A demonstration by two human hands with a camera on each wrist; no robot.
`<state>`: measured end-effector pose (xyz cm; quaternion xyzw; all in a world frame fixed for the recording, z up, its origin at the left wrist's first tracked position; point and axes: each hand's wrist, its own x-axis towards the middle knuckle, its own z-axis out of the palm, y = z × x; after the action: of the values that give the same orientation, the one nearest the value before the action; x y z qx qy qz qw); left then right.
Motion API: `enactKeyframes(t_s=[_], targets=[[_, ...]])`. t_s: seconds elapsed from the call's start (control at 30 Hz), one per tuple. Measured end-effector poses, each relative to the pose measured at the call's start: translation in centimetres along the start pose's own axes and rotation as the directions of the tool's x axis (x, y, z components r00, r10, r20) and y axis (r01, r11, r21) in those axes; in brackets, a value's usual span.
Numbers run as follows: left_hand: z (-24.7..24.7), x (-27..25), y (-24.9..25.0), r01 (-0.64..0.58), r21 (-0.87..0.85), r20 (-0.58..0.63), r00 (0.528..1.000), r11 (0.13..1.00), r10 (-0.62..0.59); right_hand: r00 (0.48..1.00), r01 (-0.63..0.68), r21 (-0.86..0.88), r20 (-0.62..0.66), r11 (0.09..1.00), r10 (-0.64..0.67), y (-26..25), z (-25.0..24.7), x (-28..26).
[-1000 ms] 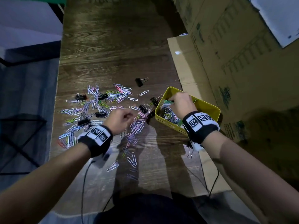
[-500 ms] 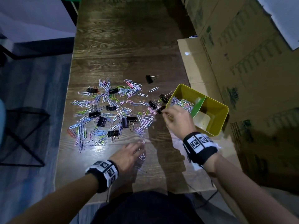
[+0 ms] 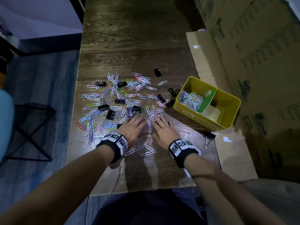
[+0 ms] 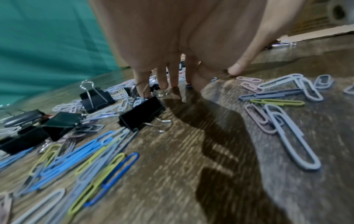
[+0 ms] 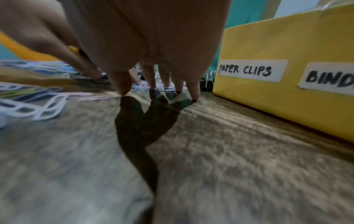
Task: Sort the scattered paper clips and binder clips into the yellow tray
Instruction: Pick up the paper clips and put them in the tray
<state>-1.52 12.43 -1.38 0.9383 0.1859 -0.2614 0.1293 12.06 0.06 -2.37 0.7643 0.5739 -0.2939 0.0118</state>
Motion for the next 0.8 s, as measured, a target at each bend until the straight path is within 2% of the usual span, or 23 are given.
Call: enactKeyframes(t_s=[0.07,0.17,0.23,0.3,0.37,0.5,0.57,0.67,0.8], targets=[[-0.4,-0.2,0.1,0.002,0.004,-0.033,0.999,1.0,-0.002,0.998,0.042,-0.006,-0.043,0.999,-0.042,-0.3,1.3,-1.2],[-0.1,0.1,0.9,-0.085,0.002,-0.057,0.995,0.996,0.084,0.987,0.117,0.049,-0.121,0.992,-0.11,-0.7,2.9,-3.1],[0.7,0.0,1.6,-0.145,0.001,-0.038,0.989,0.989,0.144,0.977,0.098,0.15,-0.205,0.984,-0.066,-0.6,2.9,-3.6],[1.5,-0.7,1.8,-0.181,0.014,-0.036,0.983,0.983,0.181,0.966,0.028,0.233,-0.257,0.972,0.033,-0.2,2.5,-3.4],[2.2,-1.7,1.6,-0.228,0.023,-0.063,0.971,0.973,0.229,0.975,-0.04,0.237,-0.204,0.971,0.09,0.2,2.0,-3.1],[2.9,-4.0,0.6,-0.349,0.061,-0.159,0.921,0.935,0.354,0.999,-0.037,0.098,-0.007,0.994,0.038,0.4,1.1,-1.9],[3.1,-4.7,0.0,-0.29,0.032,-0.208,0.934,0.957,0.29,0.999,-0.009,0.03,0.051,0.999,0.008,0.0,0.3,-0.4],[3.3,-5.3,-0.4,-0.123,-0.041,-0.176,0.978,0.992,0.114,0.993,-0.004,-0.024,0.118,1.0,0.007,-1.3,-0.5,1.2],[4.2,-5.8,1.3,-0.014,-0.218,-0.151,0.988,0.976,-0.019,0.99,0.029,-0.026,0.14,0.999,-0.025,-2.9,2.0,-0.3]])
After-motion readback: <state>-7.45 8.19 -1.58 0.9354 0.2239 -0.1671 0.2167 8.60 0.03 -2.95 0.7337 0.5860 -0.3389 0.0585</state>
